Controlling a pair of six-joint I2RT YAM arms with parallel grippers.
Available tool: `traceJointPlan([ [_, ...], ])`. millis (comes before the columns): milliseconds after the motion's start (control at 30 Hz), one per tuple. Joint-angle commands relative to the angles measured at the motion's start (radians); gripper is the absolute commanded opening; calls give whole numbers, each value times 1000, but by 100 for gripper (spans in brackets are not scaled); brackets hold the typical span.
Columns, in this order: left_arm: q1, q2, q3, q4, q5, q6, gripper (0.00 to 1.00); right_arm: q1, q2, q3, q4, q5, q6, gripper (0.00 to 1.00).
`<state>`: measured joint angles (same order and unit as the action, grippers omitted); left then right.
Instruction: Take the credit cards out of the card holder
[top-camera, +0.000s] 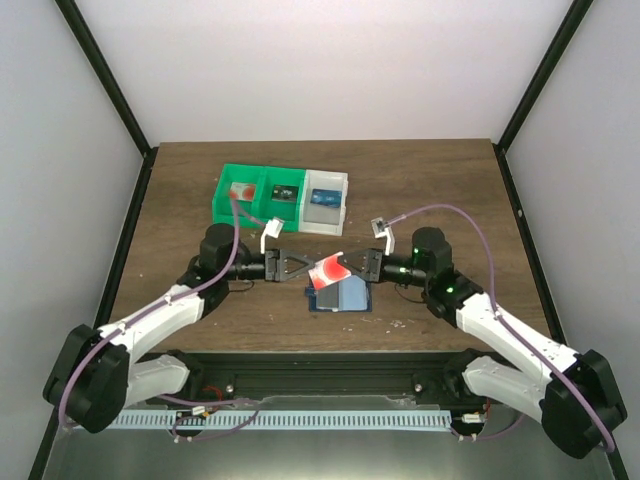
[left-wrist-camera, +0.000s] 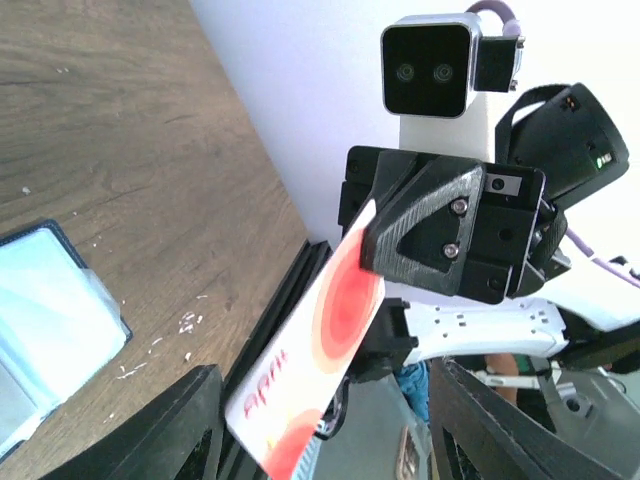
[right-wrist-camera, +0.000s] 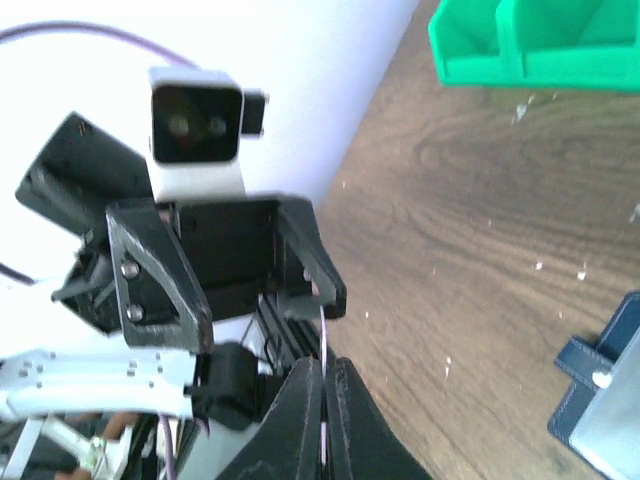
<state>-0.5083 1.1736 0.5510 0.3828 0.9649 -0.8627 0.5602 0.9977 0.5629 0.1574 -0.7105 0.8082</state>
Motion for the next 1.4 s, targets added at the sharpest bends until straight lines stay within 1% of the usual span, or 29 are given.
traceJointPlan([
  [0,4,-48,-54,131,-96,-137,58,-3,-33,-14,176,145,166,0],
  [133,4,-76,-78,169,-139,-191,58,-3,-20,-17,246,199,242,1],
  [300,3,-85,-120,302,-182,-299,57,-2,-4,-50,362,243,349,0],
  [367,3,-77,-131,350,-186,-333,55,-3,0,-66,395,256,388,0],
  [467,4,-61,-129,374,-187,-353,51,-2,6,-85,422,266,429,0],
  [567,2,-40,-132,437,-186,-384,44,4,12,-89,435,271,447,1],
  [633,-3,-21,-133,475,-188,-405,43,10,16,-92,433,281,457,1],
  [800,-17,7,-110,482,-195,-411,44,19,24,-102,440,298,484,0],
  [900,-29,24,-95,472,-196,-404,46,18,31,-104,453,300,496,1],
  [1000,-37,34,-95,477,-202,-407,44,20,36,-101,459,304,501,0],
  [1033,-38,38,-95,481,-204,-409,41,21,39,-99,462,304,503,0],
  [1100,-41,46,-94,493,-201,-412,32,23,46,-96,467,304,504,0],
  [1367,-41,61,-91,517,-183,-412,0,29,60,-103,465,290,509,0],
])
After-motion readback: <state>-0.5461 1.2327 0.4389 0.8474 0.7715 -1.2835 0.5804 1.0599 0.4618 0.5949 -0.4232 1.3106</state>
